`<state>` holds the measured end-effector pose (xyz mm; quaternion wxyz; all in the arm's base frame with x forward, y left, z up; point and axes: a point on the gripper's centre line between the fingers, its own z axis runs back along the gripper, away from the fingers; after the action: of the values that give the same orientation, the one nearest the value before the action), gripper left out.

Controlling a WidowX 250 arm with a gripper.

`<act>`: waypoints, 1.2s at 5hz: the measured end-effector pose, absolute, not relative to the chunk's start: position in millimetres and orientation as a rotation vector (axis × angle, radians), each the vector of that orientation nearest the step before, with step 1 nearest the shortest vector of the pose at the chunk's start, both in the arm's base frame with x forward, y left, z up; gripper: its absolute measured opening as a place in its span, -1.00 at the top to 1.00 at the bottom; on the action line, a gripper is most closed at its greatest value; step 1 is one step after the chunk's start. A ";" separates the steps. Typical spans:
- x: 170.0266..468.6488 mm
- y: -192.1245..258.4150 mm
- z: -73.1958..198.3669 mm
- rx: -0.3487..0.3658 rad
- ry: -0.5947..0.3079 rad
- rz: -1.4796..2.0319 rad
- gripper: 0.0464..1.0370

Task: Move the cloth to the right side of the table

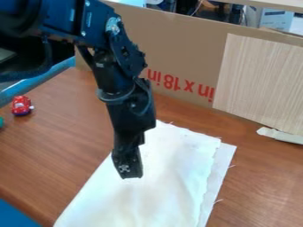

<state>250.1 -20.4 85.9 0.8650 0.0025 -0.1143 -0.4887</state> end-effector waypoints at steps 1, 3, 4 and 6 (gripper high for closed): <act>249.5 -20.2 79.3 -0.003 -0.222 -1.024 -0.93; 264.6 -22.5 14.7 0.040 -0.207 -1.161 -0.93; 269.6 -23.6 3.9 0.027 -0.234 -1.218 -0.93; 304.2 -19.9 3.5 0.038 -0.230 -1.154 -0.93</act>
<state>304.2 -19.9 3.5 0.8316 0.0179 -0.1085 -0.5443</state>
